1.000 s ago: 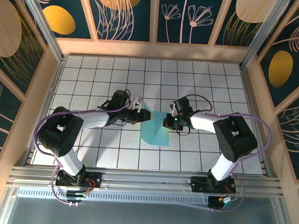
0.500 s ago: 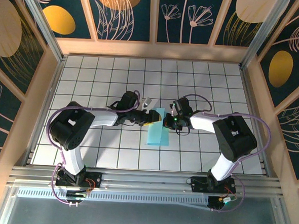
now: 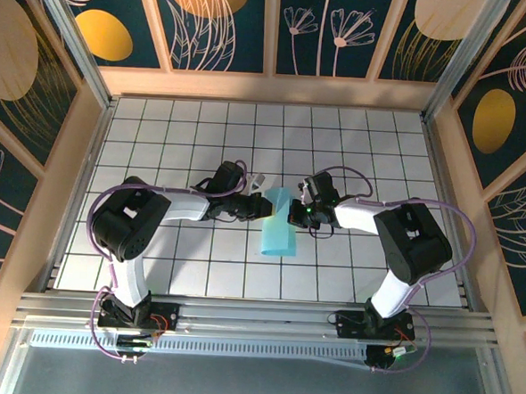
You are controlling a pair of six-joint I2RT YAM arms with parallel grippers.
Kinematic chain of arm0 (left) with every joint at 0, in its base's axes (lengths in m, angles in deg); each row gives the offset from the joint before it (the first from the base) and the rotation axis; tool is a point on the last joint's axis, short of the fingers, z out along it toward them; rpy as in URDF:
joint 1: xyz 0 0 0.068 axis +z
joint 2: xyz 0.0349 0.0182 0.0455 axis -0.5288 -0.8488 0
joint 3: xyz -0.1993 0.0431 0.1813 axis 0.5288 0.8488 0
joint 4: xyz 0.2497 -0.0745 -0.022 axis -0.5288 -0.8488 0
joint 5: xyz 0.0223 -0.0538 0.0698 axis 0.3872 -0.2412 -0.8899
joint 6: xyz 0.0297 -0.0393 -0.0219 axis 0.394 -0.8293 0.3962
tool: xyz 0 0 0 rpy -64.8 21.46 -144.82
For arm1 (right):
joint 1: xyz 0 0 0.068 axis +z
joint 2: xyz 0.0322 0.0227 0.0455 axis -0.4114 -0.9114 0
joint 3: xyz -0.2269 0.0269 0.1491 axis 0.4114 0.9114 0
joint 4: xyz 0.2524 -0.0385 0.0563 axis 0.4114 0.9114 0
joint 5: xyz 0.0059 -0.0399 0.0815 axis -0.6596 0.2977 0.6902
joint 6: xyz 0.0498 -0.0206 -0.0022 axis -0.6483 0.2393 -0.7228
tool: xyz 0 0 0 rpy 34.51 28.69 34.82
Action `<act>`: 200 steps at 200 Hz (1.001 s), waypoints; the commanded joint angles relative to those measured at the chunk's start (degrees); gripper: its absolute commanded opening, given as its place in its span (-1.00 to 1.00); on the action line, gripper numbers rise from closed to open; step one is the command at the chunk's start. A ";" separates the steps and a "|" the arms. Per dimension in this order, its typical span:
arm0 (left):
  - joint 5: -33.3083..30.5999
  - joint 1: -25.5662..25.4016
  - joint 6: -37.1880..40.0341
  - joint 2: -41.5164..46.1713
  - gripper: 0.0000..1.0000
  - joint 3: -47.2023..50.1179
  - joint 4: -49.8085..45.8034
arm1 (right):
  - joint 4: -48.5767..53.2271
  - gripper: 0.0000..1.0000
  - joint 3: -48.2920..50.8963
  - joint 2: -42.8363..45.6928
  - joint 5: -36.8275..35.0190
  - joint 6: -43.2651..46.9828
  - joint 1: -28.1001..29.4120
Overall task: Fold a paper plane with a square sheet of paper (fold left side to right side)
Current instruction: First fold in half a square sheet of paper at the center of the table.
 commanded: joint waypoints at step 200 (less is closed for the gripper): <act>-2.85 -0.23 1.34 1.52 -0.96 0.10 -3.67 | -8.22 0.08 7.97 13.86 19.67 -1.26 -7.62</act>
